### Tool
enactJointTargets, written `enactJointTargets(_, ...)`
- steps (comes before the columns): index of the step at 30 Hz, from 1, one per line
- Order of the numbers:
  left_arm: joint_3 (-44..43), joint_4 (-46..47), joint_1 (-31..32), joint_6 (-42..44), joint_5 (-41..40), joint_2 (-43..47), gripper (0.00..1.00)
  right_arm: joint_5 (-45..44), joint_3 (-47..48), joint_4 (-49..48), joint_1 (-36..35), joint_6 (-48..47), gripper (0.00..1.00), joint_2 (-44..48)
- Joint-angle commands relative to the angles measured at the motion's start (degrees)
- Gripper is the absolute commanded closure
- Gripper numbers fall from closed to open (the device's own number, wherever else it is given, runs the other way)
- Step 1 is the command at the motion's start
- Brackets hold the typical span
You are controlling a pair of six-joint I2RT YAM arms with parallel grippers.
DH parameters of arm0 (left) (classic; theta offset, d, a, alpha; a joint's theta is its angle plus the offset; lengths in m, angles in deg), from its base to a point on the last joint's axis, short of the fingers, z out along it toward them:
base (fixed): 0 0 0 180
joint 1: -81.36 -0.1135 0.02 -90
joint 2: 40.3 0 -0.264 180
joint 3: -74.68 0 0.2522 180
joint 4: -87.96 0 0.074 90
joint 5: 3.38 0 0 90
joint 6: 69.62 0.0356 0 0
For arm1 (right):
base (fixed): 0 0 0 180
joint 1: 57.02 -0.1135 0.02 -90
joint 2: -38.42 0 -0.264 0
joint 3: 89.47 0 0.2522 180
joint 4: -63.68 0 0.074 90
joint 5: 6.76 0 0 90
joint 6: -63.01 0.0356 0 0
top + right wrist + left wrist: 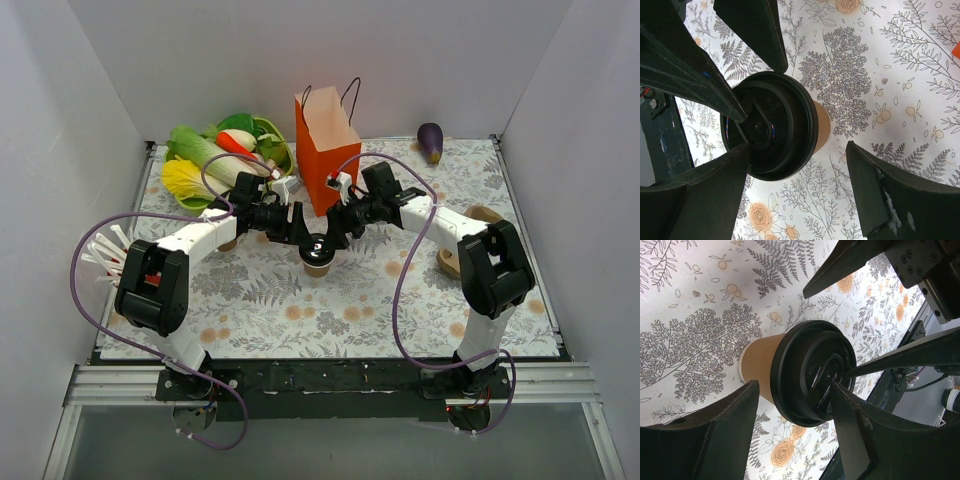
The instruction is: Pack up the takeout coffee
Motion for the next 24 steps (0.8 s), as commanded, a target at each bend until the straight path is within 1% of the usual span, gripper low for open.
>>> enactJointTargets(1, -0.77, 0.48, 0.05, 1.07, -1.30, 1.70, 0.42, -1.99, -0.12, 2.22, -0.33, -1.58, 0.17, 2.53)
enactJointTargets(11, 0.28, 0.74, 0.14, 1.16, -1.22, 2.23, 0.42, -1.82, -0.21, 4.95, -0.33, -2.46, 0.17, 3.06)
enactJointTargets(17, 0.90, 0.65, 0.14, 1.34, -1.39, 2.40, 0.43, 0.20, 0.32, 5.21, -0.24, -2.20, 0.14, 2.80)
enactJointTargets(24, 0.20, 0.30, 0.14, 2.39, -5.43, 3.89, 0.45, 1.08, 0.76, 5.21, -0.33, -2.11, 0.12, 2.71)
